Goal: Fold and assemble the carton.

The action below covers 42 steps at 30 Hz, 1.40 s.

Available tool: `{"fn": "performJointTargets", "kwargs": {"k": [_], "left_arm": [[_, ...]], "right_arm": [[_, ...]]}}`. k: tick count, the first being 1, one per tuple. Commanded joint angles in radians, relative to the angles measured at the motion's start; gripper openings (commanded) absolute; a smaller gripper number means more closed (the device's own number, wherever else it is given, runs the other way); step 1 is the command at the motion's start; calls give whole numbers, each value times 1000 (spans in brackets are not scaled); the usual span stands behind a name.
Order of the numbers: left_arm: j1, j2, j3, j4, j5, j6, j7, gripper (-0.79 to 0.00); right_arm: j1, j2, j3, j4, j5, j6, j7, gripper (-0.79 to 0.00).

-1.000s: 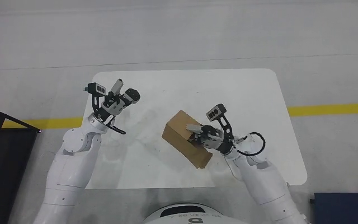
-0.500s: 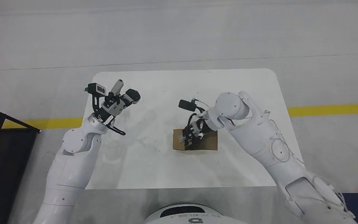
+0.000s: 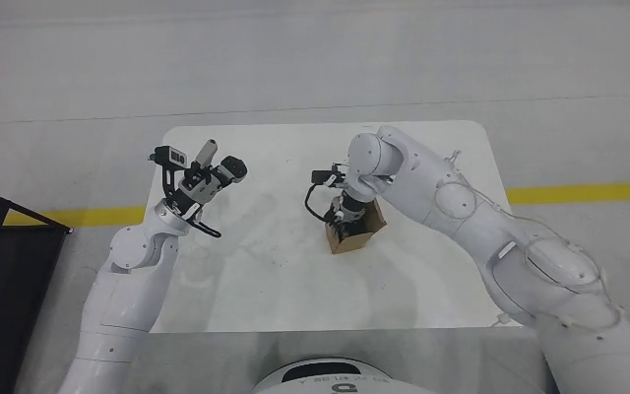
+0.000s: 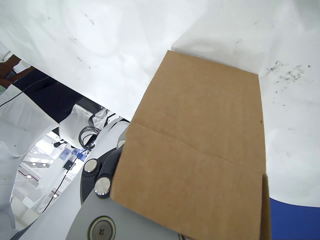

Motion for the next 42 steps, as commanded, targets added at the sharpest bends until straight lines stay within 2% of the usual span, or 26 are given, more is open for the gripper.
{"fn": "performJointTargets", "kwargs": {"k": [1,3,6,8,11,13,16,20,24,27,30,34,39,42], "left_arm": [[0,0,0,0,0,0,0,0],[0,0,0,0,0,0,0,0],[0,0,0,0,0,0,0,0],[0,0,0,0,0,0,0,0],[0,0,0,0,0,0,0,0],[0,0,0,0,0,0,0,0],[0,0,0,0,0,0,0,0],[0,0,0,0,0,0,0,0],[0,0,0,0,0,0,0,0],[0,0,0,0,0,0,0,0],[0,0,0,0,0,0,0,0],[0,0,0,0,0,0,0,0],[0,0,0,0,0,0,0,0],[0,0,0,0,0,0,0,0]], "right_arm": [[29,-1,-32,-1,48,13,-13,-191],[61,3,-52,-18,92,34,-34,0],[99,28,-32,-69,142,70,-70,0],[107,60,5,-127,156,88,-88,0],[81,130,109,-267,161,109,-116,0],[24,189,209,-389,140,118,-158,0],[-129,282,402,-621,100,133,-248,0],[-446,378,690,-951,71,97,-383,0],[-780,424,913,-1149,78,-30,-517,0],[-989,440,996,-1197,23,-134,-607,0],[-1144,445,991,-1217,-78,-196,-700,0],[-1245,438,906,-1183,-209,-239,-836,0],[-1256,413,759,-1113,-288,-249,-995,0],[-1224,391,675,-1054,-360,-223,-1112,-74]]}}
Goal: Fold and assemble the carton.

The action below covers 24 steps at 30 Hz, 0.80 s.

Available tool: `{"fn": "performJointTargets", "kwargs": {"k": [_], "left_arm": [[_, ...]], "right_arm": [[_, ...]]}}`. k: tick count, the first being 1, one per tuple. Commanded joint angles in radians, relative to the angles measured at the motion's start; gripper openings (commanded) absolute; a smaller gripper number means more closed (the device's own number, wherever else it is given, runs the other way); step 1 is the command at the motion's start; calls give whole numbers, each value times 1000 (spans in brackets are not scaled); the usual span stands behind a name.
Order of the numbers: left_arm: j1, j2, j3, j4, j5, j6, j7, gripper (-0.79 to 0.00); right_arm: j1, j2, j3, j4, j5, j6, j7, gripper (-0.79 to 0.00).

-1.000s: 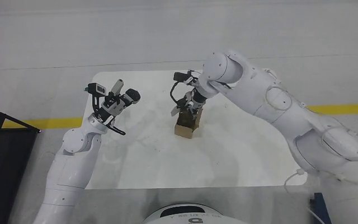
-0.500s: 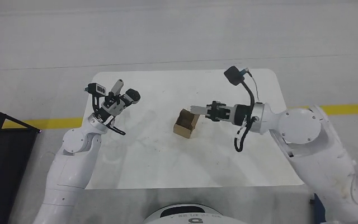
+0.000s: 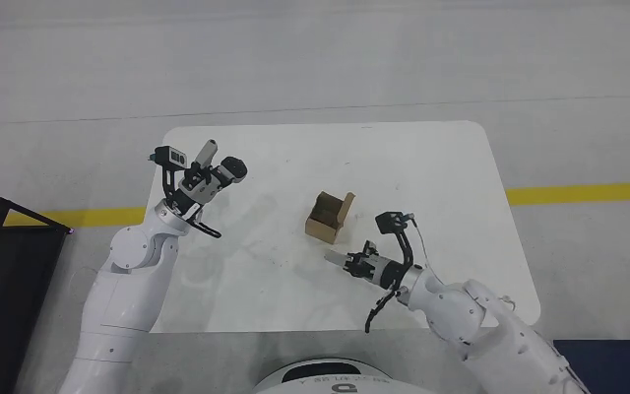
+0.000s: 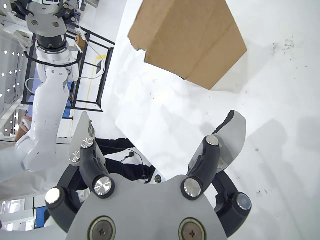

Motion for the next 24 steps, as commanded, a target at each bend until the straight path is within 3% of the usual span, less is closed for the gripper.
{"fn": "performJointTargets", "kwargs": {"k": [1,4,8,9,10,12,14,19,24], "left_arm": [[0,0,0,0,0,0,0,0],[0,0,0,0,0,0,0,0],[0,0,0,0,0,0,0,0],[0,0,0,0,0,0,0,0],[0,0,0,0,0,0,0,0],[0,0,0,0,0,0,0,0],[0,0,0,0,0,0,0,0],[0,0,0,0,0,0,0,0],[0,0,0,0,0,0,0,0]], "right_arm": [[23,-13,-50,31,-46,18,-78,-80],[62,-36,-118,70,-102,34,-167,-65],[96,-56,-151,106,-141,56,-252,-175],[103,-59,-151,111,-150,62,-266,-240],[108,-62,-151,115,-151,61,-277,-369],[116,-66,-139,128,-143,61,-293,-505],[115,-68,-123,133,-126,47,-311,-785],[118,-66,-59,160,-83,-1,-295,-785],[163,-52,-3,184,-48,-154,-71,-785]]}}
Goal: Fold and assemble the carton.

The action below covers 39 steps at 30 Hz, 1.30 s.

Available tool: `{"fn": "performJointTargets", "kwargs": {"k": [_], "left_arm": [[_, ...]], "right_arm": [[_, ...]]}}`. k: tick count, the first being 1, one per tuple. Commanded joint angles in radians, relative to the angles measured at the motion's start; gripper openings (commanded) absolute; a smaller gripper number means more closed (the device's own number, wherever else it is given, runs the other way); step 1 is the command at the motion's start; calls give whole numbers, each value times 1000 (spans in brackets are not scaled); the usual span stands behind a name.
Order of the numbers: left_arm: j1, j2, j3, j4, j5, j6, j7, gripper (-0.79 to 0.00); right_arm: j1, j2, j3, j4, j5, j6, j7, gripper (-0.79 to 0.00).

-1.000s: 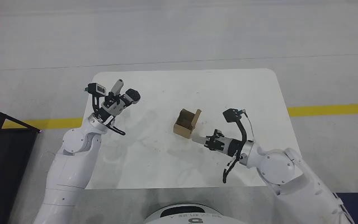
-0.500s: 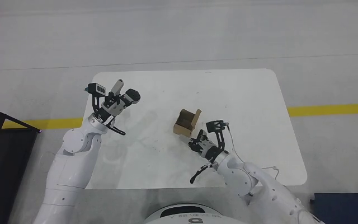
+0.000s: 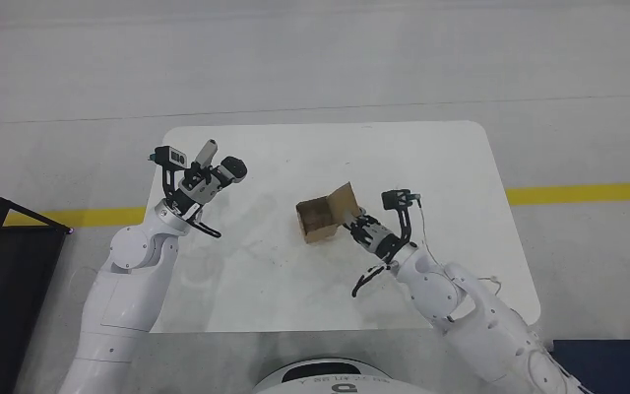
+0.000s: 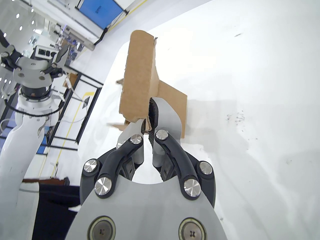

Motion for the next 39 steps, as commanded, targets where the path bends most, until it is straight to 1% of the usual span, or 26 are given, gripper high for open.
{"fn": "performJointTargets", "kwargs": {"k": [1,5,6,7,8,10,12,14,16,19,23,26,29,30,32,36,39], "left_arm": [[0,0,0,0,0,0,0,0],[0,0,0,0,0,0,0,0],[0,0,0,0,0,0,0,0],[0,0,0,0,0,0,0,0],[0,0,0,0,0,0,0,0],[0,0,0,0,0,0,0,0],[3,0,4,-3,1,8,0,0],[5,2,10,-12,30,33,-25,0],[-6,5,16,-5,104,30,-53,0],[-37,7,44,24,207,22,-103,0],[-75,1,101,61,235,31,-145,0],[-94,-2,133,80,220,78,-202,0],[-97,-2,140,88,181,130,-232,0],[-96,0,139,90,181,152,-247,0],[-94,7,127,91,212,178,-280,0],[-88,22,107,87,337,156,-321,0],[-86,25,111,82,367,157,-334,0]], "right_arm": [[21,3,24,5,35,-55,84,-785],[62,6,57,32,69,-133,165,-785],[73,6,59,40,76,-149,182,-643],[86,5,60,49,82,-159,196,-422],[98,4,60,56,76,-164,206,0],[117,1,54,66,81,-178,230,0],[126,-2,54,72,85,-181,224,0],[115,-5,58,70,100,-211,166,0],[91,-7,68,78,94,-232,100,0],[33,-9,79,72,85,-253,-7,0],[-74,-6,107,40,62,-300,-132,0],[-161,-1,121,15,42,-328,-161,0],[-221,2,134,-1,100,-358,-164,0],[-235,1,139,-2,111,-351,-173,0],[-254,-1,137,-6,109,-298,-179,0],[-252,-8,112,-22,132,-220,-149,0],[-237,-15,93,-28,149,-177,-131,-15]]}}
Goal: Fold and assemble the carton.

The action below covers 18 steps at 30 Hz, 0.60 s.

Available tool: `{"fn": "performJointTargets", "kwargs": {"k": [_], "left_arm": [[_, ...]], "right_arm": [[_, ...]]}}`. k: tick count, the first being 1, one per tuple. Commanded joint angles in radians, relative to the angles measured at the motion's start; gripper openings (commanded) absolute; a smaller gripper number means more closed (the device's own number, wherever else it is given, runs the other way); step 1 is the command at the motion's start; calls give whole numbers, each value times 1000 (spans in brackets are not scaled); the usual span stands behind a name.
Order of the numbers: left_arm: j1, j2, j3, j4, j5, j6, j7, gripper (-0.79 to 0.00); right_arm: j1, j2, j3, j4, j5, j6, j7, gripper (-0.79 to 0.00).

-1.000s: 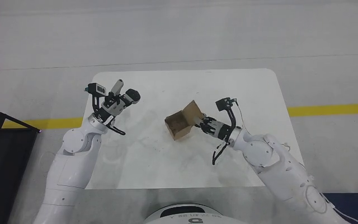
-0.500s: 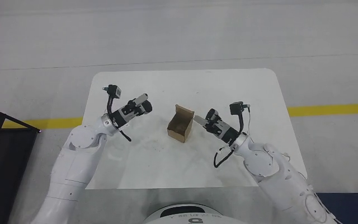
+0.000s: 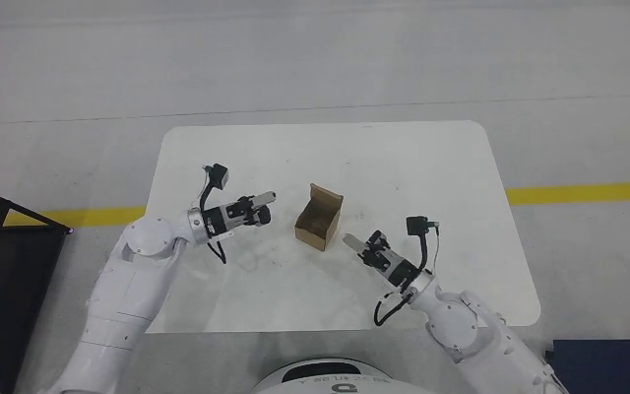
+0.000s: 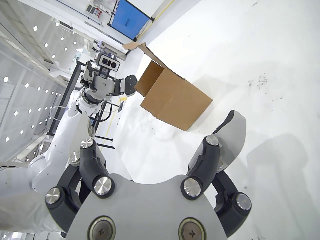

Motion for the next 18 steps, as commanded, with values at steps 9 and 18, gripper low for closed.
{"fn": "performJointTargets", "kwargs": {"k": [9,18], "left_arm": [[-53,3,83,7,216,8,-20,0],[-116,-6,157,63,326,-6,16,-111]], "right_arm": [[65,-24,-52,21,90,81,35,0],[124,-52,-119,89,154,49,24,-6]]}}
